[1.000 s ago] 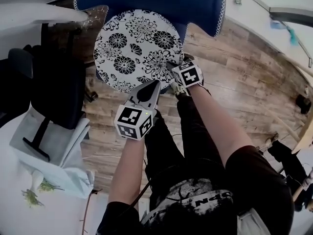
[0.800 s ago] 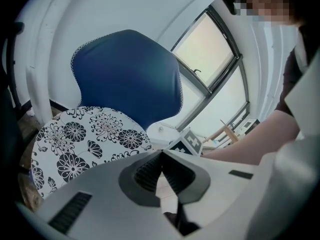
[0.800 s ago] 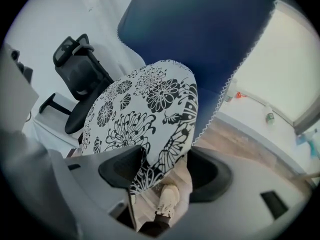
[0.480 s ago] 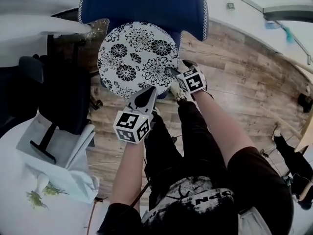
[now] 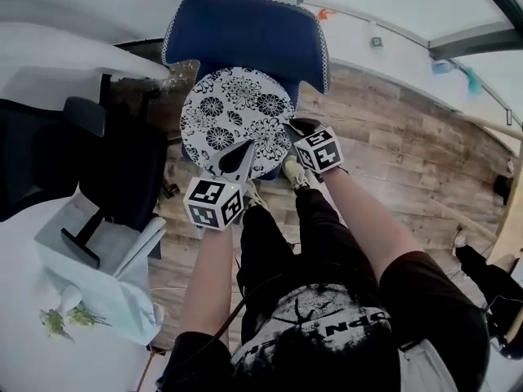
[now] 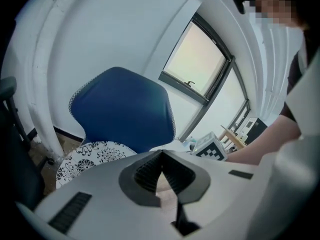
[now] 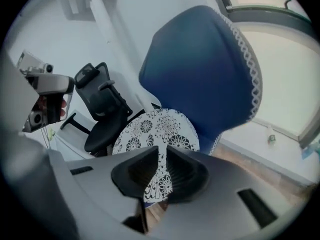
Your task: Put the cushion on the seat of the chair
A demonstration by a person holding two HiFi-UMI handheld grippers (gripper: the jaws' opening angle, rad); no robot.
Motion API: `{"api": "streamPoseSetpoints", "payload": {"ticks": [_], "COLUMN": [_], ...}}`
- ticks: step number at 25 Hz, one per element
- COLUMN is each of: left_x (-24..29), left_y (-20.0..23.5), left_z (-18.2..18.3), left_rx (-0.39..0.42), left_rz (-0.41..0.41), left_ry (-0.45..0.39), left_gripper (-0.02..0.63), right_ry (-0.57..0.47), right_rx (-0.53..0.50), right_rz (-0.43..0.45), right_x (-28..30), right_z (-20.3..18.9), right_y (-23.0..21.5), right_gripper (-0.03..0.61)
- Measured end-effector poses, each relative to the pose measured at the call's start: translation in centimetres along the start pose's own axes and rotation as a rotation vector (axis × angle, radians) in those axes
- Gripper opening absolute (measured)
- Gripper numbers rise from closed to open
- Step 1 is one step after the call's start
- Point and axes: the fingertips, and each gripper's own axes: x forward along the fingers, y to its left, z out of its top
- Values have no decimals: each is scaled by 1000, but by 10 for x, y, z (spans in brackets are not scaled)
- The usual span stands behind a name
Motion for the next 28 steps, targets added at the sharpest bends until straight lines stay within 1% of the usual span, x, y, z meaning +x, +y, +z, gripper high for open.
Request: {"api": "streamPoseSetpoints", "payload": {"ticks": [2,4,8,10,12,15,19,24,28], "left_x": [-11,-23,-45,-53,-64,-81,-101,-135,-159], "left_y": [-2,-4,-9,-13,-17,-22,-30,-33,-37], "left_z": [17,30,52,67,83,105,135,164,198], "left_rx": [15,18,1,8,35,78,133,188,251], "left_rz": [16,34,70,77,82,88,90,105,112], "left_ry": [-22,-45,-87,-109,-129,-164,-219,-288,-355], "left_gripper": [14,14,14,14,14,14,14,14,14], "right_ry": [-45,-88,-159,-194,-229,-280,-350,-445,-514], "right_rx": [-17,-54,-172,-196,-214,-255,-331,-349,-385], "right_rz": [32,72,148,176,193,203,188,187,196], "right_x": [-15,-30,-62,-80,-98,-126,-163,-196,-222], "right_z": [23,45,93,117,139,164,195,228,261], "right_y": [12,26,57,67,78,93,105,126,147], "right_gripper": [33,21,18,18,18,18,18,18,18]}}
